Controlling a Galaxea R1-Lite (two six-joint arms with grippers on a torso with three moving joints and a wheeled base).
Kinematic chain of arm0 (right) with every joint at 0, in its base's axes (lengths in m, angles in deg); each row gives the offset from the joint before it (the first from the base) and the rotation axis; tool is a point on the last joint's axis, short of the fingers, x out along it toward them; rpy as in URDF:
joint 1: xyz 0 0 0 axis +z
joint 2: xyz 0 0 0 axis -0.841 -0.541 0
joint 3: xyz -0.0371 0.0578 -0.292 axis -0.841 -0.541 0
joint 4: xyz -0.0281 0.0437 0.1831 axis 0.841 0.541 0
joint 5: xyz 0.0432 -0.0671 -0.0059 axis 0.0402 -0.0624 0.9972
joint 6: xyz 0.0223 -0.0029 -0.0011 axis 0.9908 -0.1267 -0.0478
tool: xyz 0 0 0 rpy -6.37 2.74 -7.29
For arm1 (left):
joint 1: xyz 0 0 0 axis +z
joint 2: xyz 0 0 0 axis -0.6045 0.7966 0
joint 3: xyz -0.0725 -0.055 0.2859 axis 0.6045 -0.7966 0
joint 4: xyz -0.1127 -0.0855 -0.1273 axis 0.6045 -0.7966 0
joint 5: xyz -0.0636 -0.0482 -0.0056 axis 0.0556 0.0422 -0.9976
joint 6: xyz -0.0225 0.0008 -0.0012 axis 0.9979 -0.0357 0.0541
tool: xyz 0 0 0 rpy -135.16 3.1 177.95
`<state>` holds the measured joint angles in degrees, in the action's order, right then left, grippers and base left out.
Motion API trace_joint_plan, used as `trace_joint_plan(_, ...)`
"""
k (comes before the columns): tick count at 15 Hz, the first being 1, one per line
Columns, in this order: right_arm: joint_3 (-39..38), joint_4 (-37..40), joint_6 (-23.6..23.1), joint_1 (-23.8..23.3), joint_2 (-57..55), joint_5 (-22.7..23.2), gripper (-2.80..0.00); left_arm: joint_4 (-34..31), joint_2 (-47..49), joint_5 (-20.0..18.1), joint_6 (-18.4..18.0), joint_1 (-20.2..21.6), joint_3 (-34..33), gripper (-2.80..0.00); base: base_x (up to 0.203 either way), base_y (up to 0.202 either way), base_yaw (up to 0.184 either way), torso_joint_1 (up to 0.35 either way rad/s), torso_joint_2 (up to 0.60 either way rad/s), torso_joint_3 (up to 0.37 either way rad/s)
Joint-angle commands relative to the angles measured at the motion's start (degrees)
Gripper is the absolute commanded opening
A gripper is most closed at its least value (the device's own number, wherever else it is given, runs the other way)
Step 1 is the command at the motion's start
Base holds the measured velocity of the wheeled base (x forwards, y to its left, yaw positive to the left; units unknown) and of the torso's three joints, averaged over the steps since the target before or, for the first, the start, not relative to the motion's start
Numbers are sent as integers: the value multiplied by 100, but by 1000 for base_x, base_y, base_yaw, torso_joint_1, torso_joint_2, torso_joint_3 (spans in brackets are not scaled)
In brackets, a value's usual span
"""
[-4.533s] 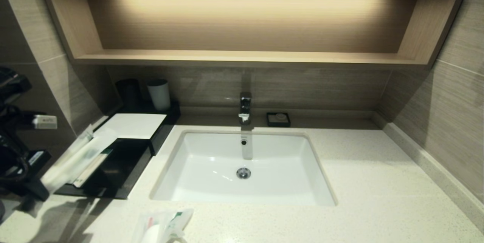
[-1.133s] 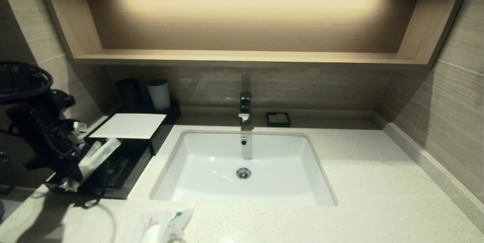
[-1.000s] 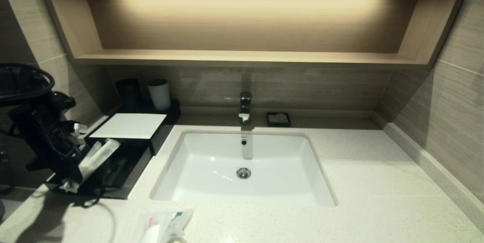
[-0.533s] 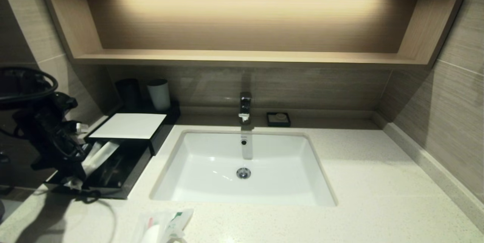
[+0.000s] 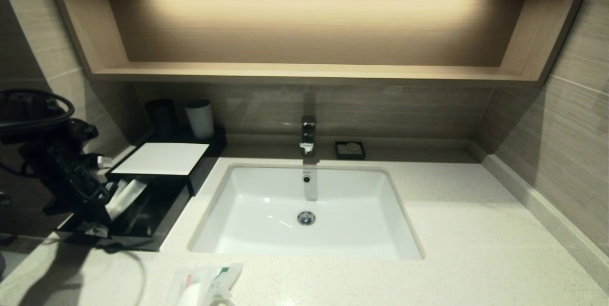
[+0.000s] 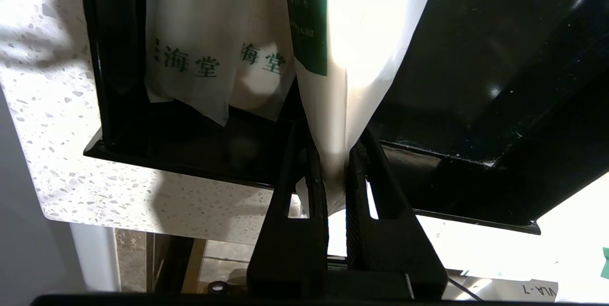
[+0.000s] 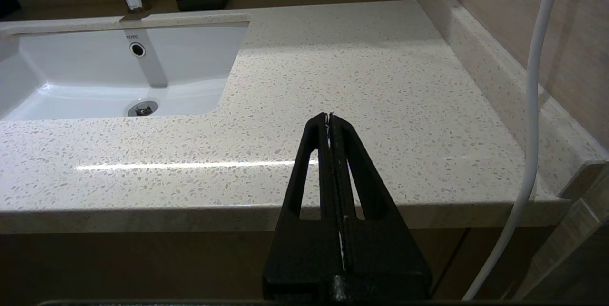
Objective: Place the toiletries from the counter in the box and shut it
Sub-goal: Place the bathroom toiletry into the drawer
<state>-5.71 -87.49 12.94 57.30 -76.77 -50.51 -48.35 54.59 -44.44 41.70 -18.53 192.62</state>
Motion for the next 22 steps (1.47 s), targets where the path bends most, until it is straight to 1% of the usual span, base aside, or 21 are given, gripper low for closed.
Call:
trace_joint_plan(1, 0, -4, 2, 4, -1, 1, -280, -9, 13, 8, -4, 41, -7, -280, 0, 0, 0, 0, 0, 0)
trace_joint_plan(2, 0, -4, 2, 4, 0, 1, -280, -7, 7, 16, -4, 50, -2, -280, 0, 0, 0, 0, 0, 0)
trace_joint_plan(3, 0, -4, 2, 4, 0, 1, -280, 1, 7, 30, -4, 50, 6, 0, 0, 0, 0, 0, 0, 0)
trace_joint_plan(11, 0, -4, 2, 4, 0, 1, -280, -9, -165, 69, -4, 41, -86, 0, 0, 0, 0, 0, 0, 0)
trace_joint_plan(16, 0, -4, 2, 4, 0, 1, -280, 1, -938, -45, -31, -66, -426, 0, 0, 0, 0, 0, 0, 0)
trace_joint_plan(18, 0, -4, 2, 4, 0, 1, -280, 1, -1051, -54, -47, -99, -468, 0, 0, 0, 0, 0, 0, 0)
trace_joint_plan(19, 0, -4, 2, 2, 0, 1, -280, 1, -1091, -50, -64, -99, -477, -280, 0, 0, 0, 0, 0, 0)
trace_joint_plan(22, 0, -4, 2, -1, 0, 1, -280, -6, -1068, 29, -96, -91, -530, -280, 0, 0, 0, 0, 0, 0)
